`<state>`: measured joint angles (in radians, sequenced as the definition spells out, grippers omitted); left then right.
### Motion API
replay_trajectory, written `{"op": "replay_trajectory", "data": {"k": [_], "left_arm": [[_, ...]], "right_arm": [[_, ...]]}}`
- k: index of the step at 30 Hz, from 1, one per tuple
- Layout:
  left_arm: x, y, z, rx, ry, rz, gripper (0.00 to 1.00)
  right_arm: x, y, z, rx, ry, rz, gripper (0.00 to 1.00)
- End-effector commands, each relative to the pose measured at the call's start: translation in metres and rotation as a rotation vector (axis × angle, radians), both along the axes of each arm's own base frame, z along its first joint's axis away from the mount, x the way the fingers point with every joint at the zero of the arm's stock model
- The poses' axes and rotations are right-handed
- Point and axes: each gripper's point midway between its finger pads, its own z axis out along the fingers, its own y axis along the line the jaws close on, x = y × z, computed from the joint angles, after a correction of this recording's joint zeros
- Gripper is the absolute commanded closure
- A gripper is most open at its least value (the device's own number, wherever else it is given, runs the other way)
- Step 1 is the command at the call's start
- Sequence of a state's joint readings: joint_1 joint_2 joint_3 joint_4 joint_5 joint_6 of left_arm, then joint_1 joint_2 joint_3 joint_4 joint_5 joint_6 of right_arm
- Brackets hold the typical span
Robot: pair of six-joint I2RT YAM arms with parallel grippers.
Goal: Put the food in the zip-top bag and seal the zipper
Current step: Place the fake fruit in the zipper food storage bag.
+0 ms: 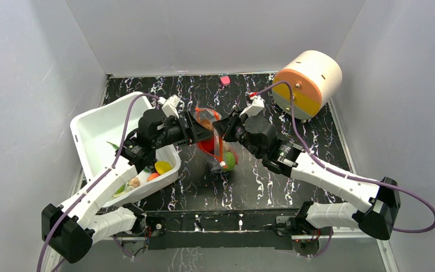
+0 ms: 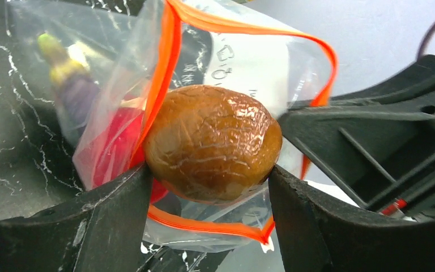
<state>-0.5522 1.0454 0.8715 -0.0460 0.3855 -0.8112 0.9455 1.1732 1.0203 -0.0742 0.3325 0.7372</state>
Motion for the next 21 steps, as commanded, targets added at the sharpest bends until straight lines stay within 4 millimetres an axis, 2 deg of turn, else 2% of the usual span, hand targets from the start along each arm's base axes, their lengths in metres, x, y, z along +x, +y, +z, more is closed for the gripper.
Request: {"op": "replay_trajectory", "data": {"k": [1, 8, 15, 21], "left_arm": [[0.009, 0.001, -0.009, 0.071, 0.013, 0.058, 0.53], [0.013, 0.008, -0.018, 0.199, 0.036, 0.097, 0.4], [0.002, -0.006, 0.003, 0.118, 0.037, 0.027, 0.21], [-0.009, -0.004, 0.011, 0.104, 0.065, 0.013, 0.17]], "right_arm": [[-0.011, 0.011, 0.063, 0.2, -0.09, 0.073, 1.0], [-0.013, 0.014, 0.053, 0.198, -0.071, 0.086, 1.0], [-0.006, 0.01, 0.036, 0.159, -0.048, 0.041, 1.0], [-0.008, 0.009, 0.031, 0.162, -0.036, 0.046, 1.0]]}}
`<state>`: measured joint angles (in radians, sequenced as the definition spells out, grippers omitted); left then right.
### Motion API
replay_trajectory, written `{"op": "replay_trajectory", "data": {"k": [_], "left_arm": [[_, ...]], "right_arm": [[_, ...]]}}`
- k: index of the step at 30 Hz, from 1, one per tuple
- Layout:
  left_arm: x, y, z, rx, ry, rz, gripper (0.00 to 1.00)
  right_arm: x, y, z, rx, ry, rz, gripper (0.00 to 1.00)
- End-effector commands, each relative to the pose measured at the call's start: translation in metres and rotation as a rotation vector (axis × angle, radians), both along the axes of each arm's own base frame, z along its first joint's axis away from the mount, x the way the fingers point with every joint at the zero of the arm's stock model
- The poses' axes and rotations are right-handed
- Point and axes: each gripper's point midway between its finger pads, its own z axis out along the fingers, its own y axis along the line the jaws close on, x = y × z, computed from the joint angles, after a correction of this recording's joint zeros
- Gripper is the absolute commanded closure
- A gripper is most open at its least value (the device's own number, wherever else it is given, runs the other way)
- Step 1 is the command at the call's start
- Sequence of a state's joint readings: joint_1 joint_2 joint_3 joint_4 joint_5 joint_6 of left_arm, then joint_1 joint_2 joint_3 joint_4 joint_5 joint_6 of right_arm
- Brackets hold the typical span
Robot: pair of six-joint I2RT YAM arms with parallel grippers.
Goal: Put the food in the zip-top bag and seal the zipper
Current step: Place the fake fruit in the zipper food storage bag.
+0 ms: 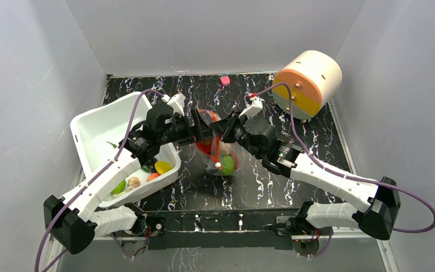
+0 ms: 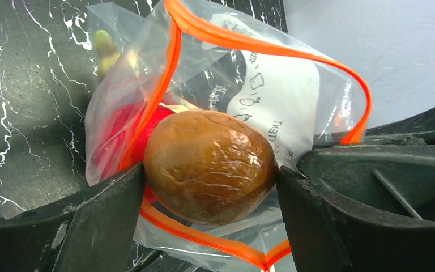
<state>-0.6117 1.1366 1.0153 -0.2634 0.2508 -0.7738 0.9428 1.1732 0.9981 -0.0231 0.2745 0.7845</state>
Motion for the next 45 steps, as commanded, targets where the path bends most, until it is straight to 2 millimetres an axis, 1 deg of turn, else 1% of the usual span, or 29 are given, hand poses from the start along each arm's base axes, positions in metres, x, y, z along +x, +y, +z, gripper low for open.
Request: {"op": "replay_trajectory", "data": {"k": [1, 4, 7, 12, 15, 16, 18, 21, 24, 28, 30, 36, 40, 42, 45], "left_arm": [[-0.014, -0.002, 0.026, -0.064, -0.016, -0.029, 0.16], [-0.017, 0.001, 0.032, -0.072, -0.029, -0.021, 0.17], [-0.017, 0.004, 0.038, -0.065, -0.035, -0.008, 0.21], [-0.016, 0.011, 0.037, -0.027, -0.042, 0.013, 0.25], [-0.014, 0.017, 0.033, 0.01, -0.047, 0.032, 0.25], [-0.011, 0.019, 0.028, 0.029, -0.043, 0.042, 0.27], [-0.009, 0.015, 0.026, 0.023, -0.044, 0.033, 0.23], [-0.008, 0.005, 0.031, -0.028, -0.063, -0.002, 0.16], [-0.006, -0.003, 0.037, -0.068, -0.078, -0.022, 0.14], [-0.004, -0.006, 0.035, -0.07, -0.078, -0.031, 0.12], [-0.002, -0.005, 0.035, -0.059, -0.081, -0.026, 0.12], [0.002, 0.009, 0.031, 0.025, -0.089, 0.02, 0.12], [0.007, 0.018, 0.029, 0.073, -0.126, 0.046, 0.13], [0.008, 0.018, 0.028, 0.082, -0.138, 0.044, 0.15], [0.009, 0.018, 0.023, 0.108, -0.134, 0.03, 0.17]], "right_arm": [[-0.002, -0.002, 0.028, 0.097, -0.053, -0.008, 1.0], [-0.002, -0.005, 0.025, 0.088, -0.054, -0.022, 1.0], [-0.001, -0.008, 0.023, 0.079, -0.052, -0.033, 1.0], [-0.001, -0.01, 0.019, 0.074, -0.048, -0.042, 1.0], [0.0, -0.011, 0.02, 0.077, -0.048, -0.045, 1.0], [-0.001, -0.01, 0.02, 0.082, -0.046, -0.041, 1.0], [-0.001, -0.009, 0.02, 0.085, -0.045, -0.035, 1.0], [-0.002, -0.007, 0.018, 0.08, -0.042, -0.028, 1.0], [-0.002, -0.008, 0.017, 0.081, -0.04, -0.028, 1.0], [-0.003, -0.008, 0.018, 0.082, -0.042, -0.029, 1.0], [-0.003, -0.008, 0.02, 0.085, -0.045, -0.028, 1.0], [-0.002, -0.012, 0.021, 0.085, -0.047, -0.044, 1.0], [-0.006, -0.008, 0.019, 0.094, -0.03, -0.016, 1.0], [-0.011, -0.005, 0.014, 0.106, -0.004, 0.009, 1.0], [-0.013, -0.005, 0.003, 0.108, 0.026, 0.01, 1.0]]}}
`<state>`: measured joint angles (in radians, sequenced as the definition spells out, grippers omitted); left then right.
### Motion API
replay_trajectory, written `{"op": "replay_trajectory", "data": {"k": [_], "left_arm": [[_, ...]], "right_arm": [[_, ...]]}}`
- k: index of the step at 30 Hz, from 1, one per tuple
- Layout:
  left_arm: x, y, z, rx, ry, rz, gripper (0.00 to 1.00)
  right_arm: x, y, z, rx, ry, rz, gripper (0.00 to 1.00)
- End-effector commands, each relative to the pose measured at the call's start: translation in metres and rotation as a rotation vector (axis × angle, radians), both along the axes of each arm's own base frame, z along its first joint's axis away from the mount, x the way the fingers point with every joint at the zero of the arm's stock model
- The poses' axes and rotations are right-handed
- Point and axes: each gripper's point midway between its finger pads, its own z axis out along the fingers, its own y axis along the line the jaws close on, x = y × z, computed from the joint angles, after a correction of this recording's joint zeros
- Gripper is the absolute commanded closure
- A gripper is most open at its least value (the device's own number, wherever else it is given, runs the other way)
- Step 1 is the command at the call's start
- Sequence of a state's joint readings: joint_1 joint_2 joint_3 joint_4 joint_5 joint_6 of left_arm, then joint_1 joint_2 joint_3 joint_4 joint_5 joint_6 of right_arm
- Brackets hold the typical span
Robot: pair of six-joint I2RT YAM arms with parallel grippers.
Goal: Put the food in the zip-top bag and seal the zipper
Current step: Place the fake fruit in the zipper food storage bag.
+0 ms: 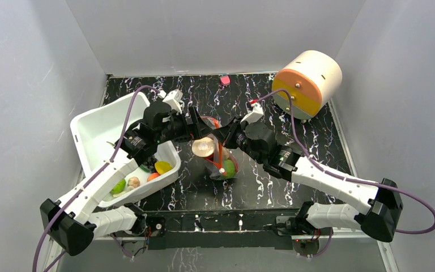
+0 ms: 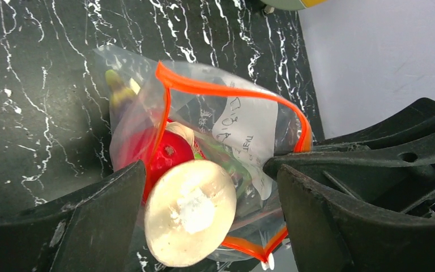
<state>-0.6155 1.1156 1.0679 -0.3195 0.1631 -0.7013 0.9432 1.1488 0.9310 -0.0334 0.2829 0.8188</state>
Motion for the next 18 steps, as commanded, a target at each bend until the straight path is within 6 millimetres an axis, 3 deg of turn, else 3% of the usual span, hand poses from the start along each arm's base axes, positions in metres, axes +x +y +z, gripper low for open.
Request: {"op": "replay_trajectory", "data": {"k": [1, 9, 12, 15, 18], "left_arm": [[0.002, 0.006, 0.006, 0.059, -0.04, -0.008, 0.17], [-0.001, 0.032, 0.011, 0.189, -0.031, 0.045, 0.26], [-0.014, 0.035, 0.008, 0.204, 0.0, 0.008, 0.32], [-0.031, 0.031, 0.002, 0.17, 0.045, -0.045, 0.46], [-0.051, 0.017, -0.002, 0.073, 0.082, -0.131, 0.48]], "right_arm": [[-0.008, 0.0, 0.025, 0.121, -0.022, 0.011, 1.0], [0.0, -0.012, 0.022, 0.084, -0.025, -0.051, 1.0], [0.001, -0.014, 0.026, 0.091, -0.031, -0.057, 1.0], [0.004, -0.017, 0.03, 0.076, -0.053, -0.065, 1.0], [0.007, -0.02, 0.037, 0.08, -0.064, -0.074, 1.0]]}}
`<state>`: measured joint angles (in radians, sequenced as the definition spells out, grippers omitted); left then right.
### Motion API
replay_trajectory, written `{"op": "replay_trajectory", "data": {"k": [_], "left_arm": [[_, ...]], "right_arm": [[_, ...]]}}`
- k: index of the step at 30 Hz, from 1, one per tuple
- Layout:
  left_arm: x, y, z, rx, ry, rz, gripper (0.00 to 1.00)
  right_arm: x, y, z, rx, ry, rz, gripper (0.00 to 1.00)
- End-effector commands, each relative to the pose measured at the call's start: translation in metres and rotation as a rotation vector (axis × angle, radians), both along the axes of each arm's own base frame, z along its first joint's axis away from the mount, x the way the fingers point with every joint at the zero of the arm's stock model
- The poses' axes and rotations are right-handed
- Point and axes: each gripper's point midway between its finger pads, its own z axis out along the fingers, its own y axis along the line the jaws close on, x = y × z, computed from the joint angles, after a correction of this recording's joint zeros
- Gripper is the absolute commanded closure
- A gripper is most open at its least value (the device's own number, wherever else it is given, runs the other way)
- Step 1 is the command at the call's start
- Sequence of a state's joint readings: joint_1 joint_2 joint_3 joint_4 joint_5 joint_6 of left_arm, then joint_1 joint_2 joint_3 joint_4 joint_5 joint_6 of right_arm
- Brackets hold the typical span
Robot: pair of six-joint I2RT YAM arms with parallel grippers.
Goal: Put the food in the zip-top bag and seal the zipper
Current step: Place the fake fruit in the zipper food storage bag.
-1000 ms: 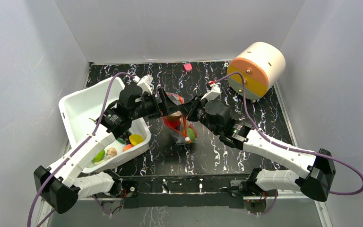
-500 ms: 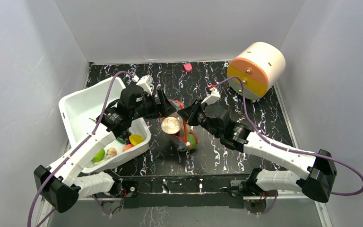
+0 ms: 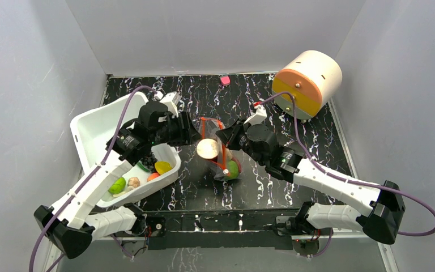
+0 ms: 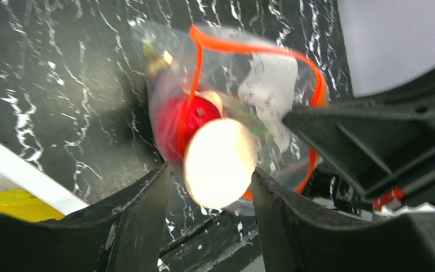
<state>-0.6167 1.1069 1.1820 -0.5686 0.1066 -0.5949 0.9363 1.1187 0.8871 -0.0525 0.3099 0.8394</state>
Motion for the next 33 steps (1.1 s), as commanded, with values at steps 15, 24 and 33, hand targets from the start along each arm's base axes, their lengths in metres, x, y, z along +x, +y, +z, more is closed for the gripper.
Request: {"op": "replay_trajectory", "data": {"k": [15, 24, 33], "left_arm": [[-0.04, -0.033, -0.02, -0.246, 0.122, -0.145, 0.48], [-0.033, -0.03, -0.028, -0.192, 0.121, -0.128, 0.43], [-0.035, -0.018, -0.023, -0.178, 0.082, -0.09, 0.37]], "right_arm": [[0.006, -0.005, 0.061, 0.126, -0.098, -0.017, 1.0], [0.006, -0.005, 0.061, 0.122, -0.102, -0.014, 1.0], [0.006, -0.005, 0.062, 0.121, -0.106, -0.017, 1.0]]}}
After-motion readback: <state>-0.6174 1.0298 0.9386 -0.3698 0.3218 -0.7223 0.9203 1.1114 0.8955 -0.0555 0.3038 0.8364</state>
